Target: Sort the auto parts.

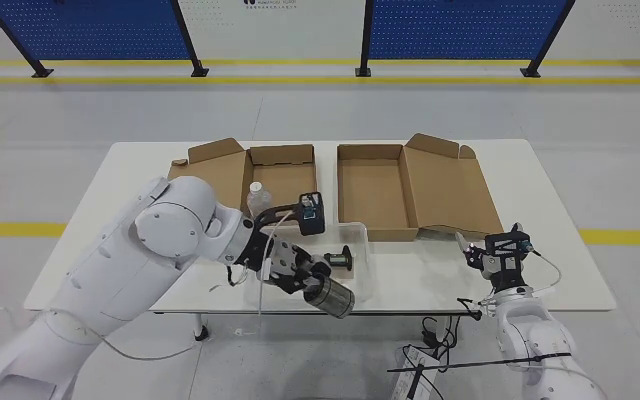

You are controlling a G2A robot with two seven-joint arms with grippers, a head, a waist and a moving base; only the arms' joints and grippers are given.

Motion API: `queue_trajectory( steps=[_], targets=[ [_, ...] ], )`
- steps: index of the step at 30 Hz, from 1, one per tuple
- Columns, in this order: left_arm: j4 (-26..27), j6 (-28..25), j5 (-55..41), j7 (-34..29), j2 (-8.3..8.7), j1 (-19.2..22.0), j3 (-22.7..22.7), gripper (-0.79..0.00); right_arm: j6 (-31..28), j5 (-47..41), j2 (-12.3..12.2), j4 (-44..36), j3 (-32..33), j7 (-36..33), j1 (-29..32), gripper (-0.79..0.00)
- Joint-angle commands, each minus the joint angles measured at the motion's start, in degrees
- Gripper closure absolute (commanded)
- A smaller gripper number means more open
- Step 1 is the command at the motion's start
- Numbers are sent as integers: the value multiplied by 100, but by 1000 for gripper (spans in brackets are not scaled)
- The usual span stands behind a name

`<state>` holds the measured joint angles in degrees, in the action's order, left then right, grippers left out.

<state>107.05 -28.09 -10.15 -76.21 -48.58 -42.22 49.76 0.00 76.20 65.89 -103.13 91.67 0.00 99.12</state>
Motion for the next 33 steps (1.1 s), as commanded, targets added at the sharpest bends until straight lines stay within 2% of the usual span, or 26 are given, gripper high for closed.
queue_trajectory(
  steps=[1,13,33],
  targets=[
    [-23,-67,-299,68,47,-35,42,0,0,0,0,0,0,0,0,-785],
    [-47,-149,-629,150,241,-9,-33,0,0,0,0,0,0,0,0,-785],
    [-241,-311,-737,313,361,228,-409,0,0,0,0,0,0,0,0,-785]
  ],
)
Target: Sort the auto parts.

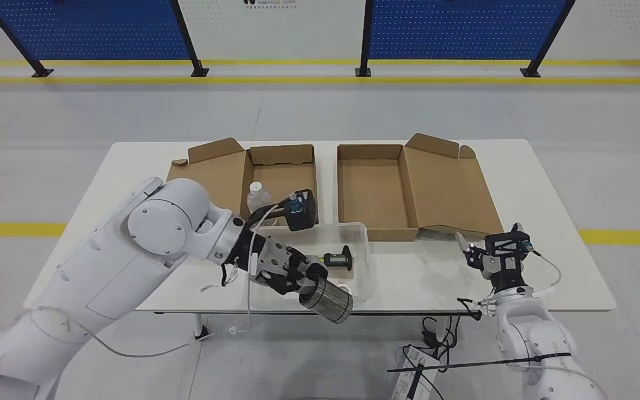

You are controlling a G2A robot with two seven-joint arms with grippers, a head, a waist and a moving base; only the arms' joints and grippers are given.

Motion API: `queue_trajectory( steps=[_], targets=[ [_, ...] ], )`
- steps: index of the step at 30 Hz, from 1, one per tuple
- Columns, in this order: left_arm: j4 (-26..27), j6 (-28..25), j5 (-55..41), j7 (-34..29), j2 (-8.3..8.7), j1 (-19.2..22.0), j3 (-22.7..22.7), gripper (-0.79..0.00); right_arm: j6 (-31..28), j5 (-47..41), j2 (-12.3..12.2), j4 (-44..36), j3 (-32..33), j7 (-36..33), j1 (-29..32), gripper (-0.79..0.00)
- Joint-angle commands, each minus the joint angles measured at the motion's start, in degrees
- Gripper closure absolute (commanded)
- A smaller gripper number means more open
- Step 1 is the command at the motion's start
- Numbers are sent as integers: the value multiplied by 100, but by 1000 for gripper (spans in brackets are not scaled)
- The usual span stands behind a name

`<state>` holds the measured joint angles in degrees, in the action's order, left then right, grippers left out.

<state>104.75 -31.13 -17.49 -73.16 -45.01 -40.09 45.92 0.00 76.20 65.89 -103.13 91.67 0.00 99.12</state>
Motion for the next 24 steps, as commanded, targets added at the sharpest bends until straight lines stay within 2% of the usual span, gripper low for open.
queue_trajectory(
  steps=[1,13,24],
  targets=[
    [-23,-18,-22,18,7,23,-43,0,0,0,0,0,0,0,0,-785],
    [-153,-86,-34,87,23,190,-211,0,0,0,0,0,0,0,0,-785],
    [-520,-46,320,297,-10,167,-192,0,0,0,0,0,0,0,0,-785]
  ],
)
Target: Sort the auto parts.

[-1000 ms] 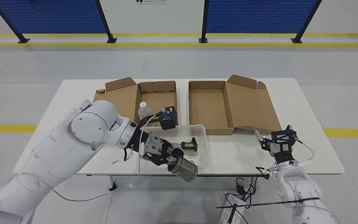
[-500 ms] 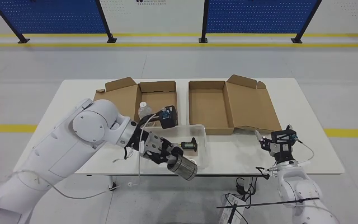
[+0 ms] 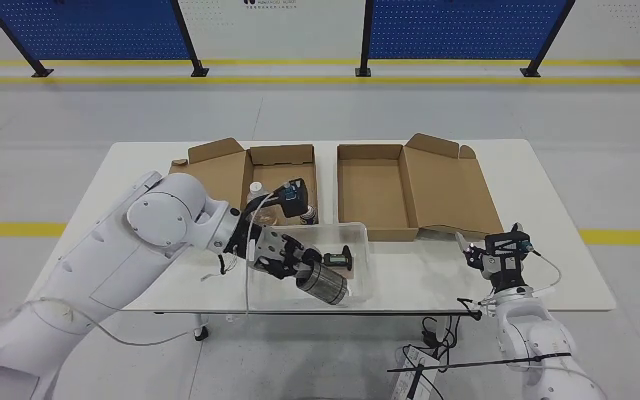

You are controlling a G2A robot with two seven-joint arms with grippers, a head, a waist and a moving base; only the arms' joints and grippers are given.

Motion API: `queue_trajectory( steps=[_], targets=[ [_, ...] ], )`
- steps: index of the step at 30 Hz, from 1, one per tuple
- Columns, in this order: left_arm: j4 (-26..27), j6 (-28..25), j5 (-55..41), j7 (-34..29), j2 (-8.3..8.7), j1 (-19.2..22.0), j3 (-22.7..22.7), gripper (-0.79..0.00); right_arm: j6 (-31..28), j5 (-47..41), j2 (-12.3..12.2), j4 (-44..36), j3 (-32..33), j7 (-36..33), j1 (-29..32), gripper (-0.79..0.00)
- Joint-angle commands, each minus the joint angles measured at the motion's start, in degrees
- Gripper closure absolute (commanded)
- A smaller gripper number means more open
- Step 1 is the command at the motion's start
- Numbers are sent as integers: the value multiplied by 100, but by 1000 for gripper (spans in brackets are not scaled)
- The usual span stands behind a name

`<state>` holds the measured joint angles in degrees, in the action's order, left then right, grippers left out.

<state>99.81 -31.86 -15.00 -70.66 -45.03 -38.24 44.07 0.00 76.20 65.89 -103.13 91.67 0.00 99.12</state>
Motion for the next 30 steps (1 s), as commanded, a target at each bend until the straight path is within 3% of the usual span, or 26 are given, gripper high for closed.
queue_trajectory(
  steps=[1,13,18,25,30],
  targets=[
    [-48,43,129,77,-14,-28,-9,0,0,0,0,0,0,0,0,-785],
    [-167,194,530,339,-83,-108,5,0,0,0,0,0,0,0,0,-785],
    [-221,487,855,810,-113,-127,103,0,0,0,0,0,0,0,0,-785],
    [-347,1653,1327,1630,-151,-202,277,0,0,0,0,0,0,0,0,-785],
    [-357,2573,1957,1701,-171,-133,311,0,0,0,0,0,0,0,0,-785]
  ],
)
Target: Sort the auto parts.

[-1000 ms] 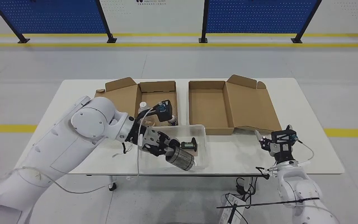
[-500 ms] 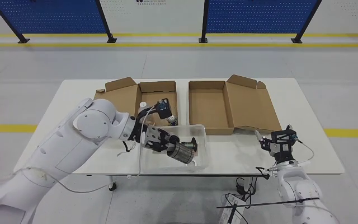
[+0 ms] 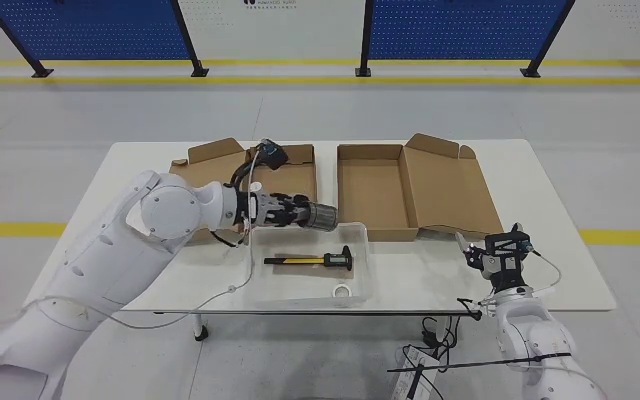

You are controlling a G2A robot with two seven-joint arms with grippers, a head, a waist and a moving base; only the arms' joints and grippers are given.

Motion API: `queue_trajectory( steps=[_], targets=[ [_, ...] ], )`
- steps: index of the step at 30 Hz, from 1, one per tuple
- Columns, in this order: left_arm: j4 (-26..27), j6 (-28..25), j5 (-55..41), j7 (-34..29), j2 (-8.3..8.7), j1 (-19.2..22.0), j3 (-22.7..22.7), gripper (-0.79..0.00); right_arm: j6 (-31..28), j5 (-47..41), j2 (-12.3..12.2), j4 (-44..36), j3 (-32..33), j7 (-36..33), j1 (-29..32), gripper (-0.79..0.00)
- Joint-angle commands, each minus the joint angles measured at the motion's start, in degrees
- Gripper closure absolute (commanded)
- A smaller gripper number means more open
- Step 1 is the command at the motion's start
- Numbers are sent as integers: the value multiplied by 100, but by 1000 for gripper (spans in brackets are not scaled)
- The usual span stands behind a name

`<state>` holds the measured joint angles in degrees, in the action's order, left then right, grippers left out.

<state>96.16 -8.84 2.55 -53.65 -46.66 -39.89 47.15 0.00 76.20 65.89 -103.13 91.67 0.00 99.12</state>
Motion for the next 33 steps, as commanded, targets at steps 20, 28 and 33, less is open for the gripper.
queue_trajectory(
  steps=[20,28,33],
  targets=[
    [-34,1357,1638,-70,-265,560,-300,0,0,0,0,0,0,0,0,-785],
    [-34,1357,1638,-70,-265,560,-300,0,0,0,0,0,0,0,0,-785],
    [-34,1357,1638,-70,-265,560,-300,0,0,0,0,0,0,0,0,-785]
  ],
)
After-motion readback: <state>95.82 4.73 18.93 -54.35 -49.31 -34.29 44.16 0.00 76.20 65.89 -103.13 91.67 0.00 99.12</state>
